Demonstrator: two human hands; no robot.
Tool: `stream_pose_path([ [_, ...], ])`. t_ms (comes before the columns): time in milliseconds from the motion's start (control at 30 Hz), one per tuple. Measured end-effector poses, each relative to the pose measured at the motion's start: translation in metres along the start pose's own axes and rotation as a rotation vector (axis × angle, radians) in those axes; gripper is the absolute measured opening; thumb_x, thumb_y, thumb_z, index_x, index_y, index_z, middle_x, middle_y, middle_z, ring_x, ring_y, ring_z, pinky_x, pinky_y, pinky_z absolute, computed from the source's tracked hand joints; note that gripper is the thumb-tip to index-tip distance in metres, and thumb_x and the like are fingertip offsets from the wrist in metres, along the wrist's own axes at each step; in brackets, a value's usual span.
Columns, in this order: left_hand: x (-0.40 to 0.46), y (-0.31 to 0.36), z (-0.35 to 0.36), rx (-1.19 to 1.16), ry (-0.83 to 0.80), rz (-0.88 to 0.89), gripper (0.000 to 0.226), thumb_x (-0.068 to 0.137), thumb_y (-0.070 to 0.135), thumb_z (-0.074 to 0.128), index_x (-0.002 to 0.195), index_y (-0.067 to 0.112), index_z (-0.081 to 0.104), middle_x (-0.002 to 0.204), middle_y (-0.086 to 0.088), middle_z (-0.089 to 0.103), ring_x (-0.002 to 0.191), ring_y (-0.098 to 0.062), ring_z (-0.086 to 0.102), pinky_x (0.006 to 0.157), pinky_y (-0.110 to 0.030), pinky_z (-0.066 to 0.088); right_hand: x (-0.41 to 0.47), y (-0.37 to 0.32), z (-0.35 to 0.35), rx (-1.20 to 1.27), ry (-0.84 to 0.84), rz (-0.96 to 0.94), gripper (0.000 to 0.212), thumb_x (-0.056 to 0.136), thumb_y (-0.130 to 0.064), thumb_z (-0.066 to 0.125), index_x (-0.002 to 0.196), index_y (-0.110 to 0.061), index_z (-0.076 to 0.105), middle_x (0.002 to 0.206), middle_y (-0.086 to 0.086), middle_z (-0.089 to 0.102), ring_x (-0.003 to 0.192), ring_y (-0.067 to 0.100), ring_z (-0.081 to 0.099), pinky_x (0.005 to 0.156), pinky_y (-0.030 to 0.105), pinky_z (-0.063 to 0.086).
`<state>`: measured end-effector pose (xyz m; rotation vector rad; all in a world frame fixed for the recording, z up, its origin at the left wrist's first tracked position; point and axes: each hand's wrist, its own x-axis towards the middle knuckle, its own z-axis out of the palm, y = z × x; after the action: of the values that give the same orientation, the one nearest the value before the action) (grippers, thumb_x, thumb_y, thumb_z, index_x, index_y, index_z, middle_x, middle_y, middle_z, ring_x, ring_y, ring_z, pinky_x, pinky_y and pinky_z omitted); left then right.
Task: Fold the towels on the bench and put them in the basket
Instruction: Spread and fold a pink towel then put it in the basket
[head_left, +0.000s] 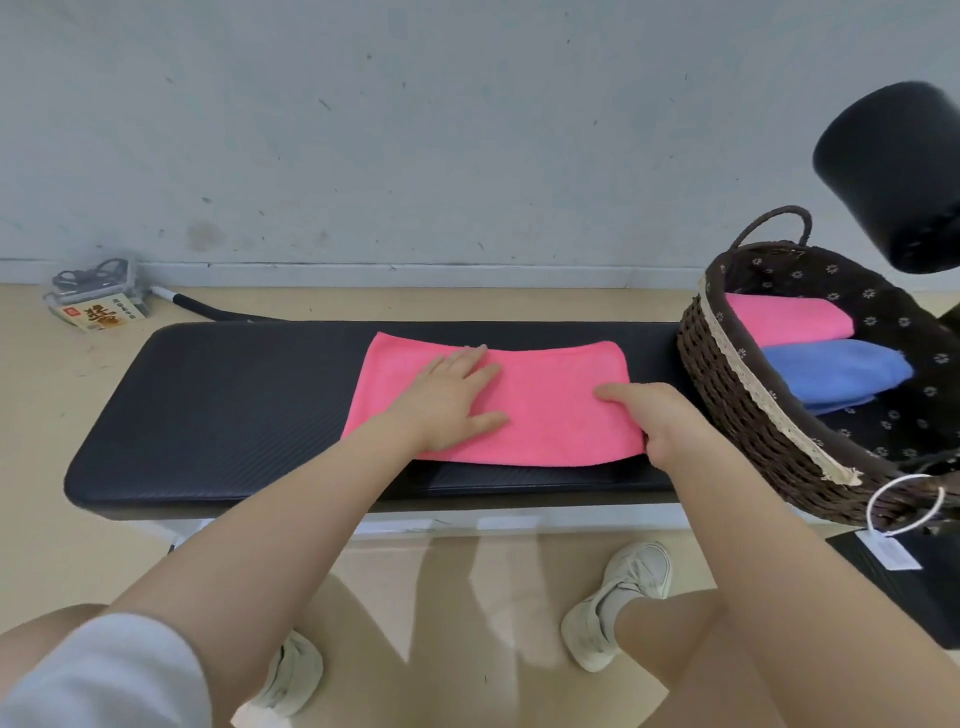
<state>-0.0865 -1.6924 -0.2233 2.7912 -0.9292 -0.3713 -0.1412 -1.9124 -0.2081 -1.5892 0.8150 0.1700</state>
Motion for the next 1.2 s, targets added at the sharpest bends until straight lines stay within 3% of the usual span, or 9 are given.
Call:
stream_pose_path([
  [300, 0.033, 0.032, 0.014, 0.066, -0.088, -0.058, 0.1, 0.072, 0.075, 0.051, 0.149, 0.03, 0.006, 0.159, -0.002, -0.005, 0.146, -0.023, -0.001, 0.119, -0.041, 0.004, 0.015, -0.007, -0.025, -0.059, -0.05, -0.076, 0.026, 0.088, -0.005, 0.059, 0.113, 0.003, 0.059, 0.094, 0.012, 0.062, 0.074, 0.018, 0.058, 0.062, 0.028, 0.049],
  [500, 0.04, 0.036, 0.015, 0.042, -0.09, -0.1, 0.107, 0.067, 0.076, 0.055, 0.149, 0.031, 0.004, 0.159, -0.002, -0.006, 0.146, -0.025, -0.001, 0.118, -0.043, 0.004, -0.004, -0.036, -0.01, 0.035, -0.252, -0.179, 0.024, 0.088, -0.001, 0.054, 0.11, -0.009, 0.061, 0.099, 0.011, 0.067, 0.087, 0.022, 0.063, 0.076, 0.034, 0.051],
  [633, 0.021, 0.017, 0.003, -0.307, 0.044, -0.029, 0.088, 0.081, 0.048, 0.064, 0.149, 0.022, 0.015, 0.159, -0.001, 0.004, 0.145, -0.017, 0.01, 0.117, -0.029, 0.012, -0.028, -0.05, 0.029, -0.046, -0.373, -0.326, 0.047, 0.086, 0.002, 0.054, 0.13, -0.014, 0.05, 0.085, 0.011, 0.062, 0.075, 0.025, 0.057, 0.064, 0.032, 0.042],
  [700, 0.003, 0.001, -0.003, -0.348, 0.208, -0.043, 0.068, 0.088, 0.032, 0.059, 0.146, 0.017, 0.027, 0.155, -0.003, 0.021, 0.142, -0.018, 0.022, 0.113, -0.025, 0.017, -0.036, -0.052, 0.051, -0.142, -0.372, -0.378, 0.057, 0.084, 0.001, 0.055, 0.137, -0.018, 0.043, 0.066, -0.001, 0.054, 0.052, 0.018, 0.048, 0.045, 0.023, 0.035],
  [800, -0.028, -0.024, -0.007, -0.418, 0.313, -0.176, 0.046, 0.094, 0.018, 0.049, 0.14, 0.014, 0.041, 0.137, -0.004, 0.05, 0.123, -0.02, 0.047, 0.098, -0.021, 0.031, -0.042, -0.05, 0.086, -0.299, -0.329, -0.446, 0.055, 0.084, 0.001, 0.052, 0.137, -0.009, 0.042, 0.067, -0.013, 0.044, 0.031, 0.002, 0.041, 0.037, 0.015, 0.032],
  [867, -0.044, -0.04, -0.007, -0.503, 0.327, -0.302, 0.043, 0.096, 0.015, 0.042, 0.14, 0.016, 0.039, 0.122, -0.006, 0.06, 0.108, -0.022, 0.056, 0.085, -0.022, 0.036, -0.047, -0.045, 0.111, -0.412, -0.294, -0.489, 0.055, 0.084, -0.001, 0.05, 0.137, -0.006, 0.04, 0.071, -0.009, 0.047, 0.04, -0.001, 0.048, 0.046, 0.016, 0.037],
  [967, -0.056, -0.054, -0.004, -0.755, 0.344, -0.426, 0.042, 0.098, 0.015, 0.033, 0.139, 0.016, 0.036, 0.107, -0.001, 0.062, 0.103, -0.02, 0.057, 0.087, -0.029, 0.041, -0.052, -0.035, 0.143, -0.54, -0.24, -0.523, 0.053, 0.082, -0.007, 0.052, 0.134, -0.008, 0.042, 0.092, 0.004, 0.061, 0.079, 0.019, 0.062, 0.07, 0.033, 0.05],
  [1067, -0.059, -0.054, 0.003, -0.833, 0.327, -0.401, 0.041, 0.098, 0.018, 0.032, 0.139, 0.018, 0.038, 0.111, -0.002, 0.062, 0.106, -0.017, 0.058, 0.092, -0.032, 0.043, -0.055, -0.024, 0.162, -0.616, -0.239, -0.496, 0.049, 0.085, -0.014, 0.055, 0.131, -0.005, 0.042, 0.112, 0.013, 0.063, 0.096, 0.028, 0.062, 0.082, 0.04, 0.051],
  [1200, -0.059, -0.049, 0.004, -0.751, 0.353, -0.331, 0.042, 0.099, 0.019, 0.034, 0.14, 0.029, 0.036, 0.094, -0.004, 0.062, 0.092, -0.021, 0.058, 0.077, -0.026, 0.038, -0.056, -0.015, 0.165, -0.754, -0.374, -0.53, 0.046, 0.091, -0.015, 0.049, 0.134, -0.001, 0.041, 0.117, 0.014, 0.061, 0.102, 0.03, 0.06, 0.087, 0.04, 0.049],
])
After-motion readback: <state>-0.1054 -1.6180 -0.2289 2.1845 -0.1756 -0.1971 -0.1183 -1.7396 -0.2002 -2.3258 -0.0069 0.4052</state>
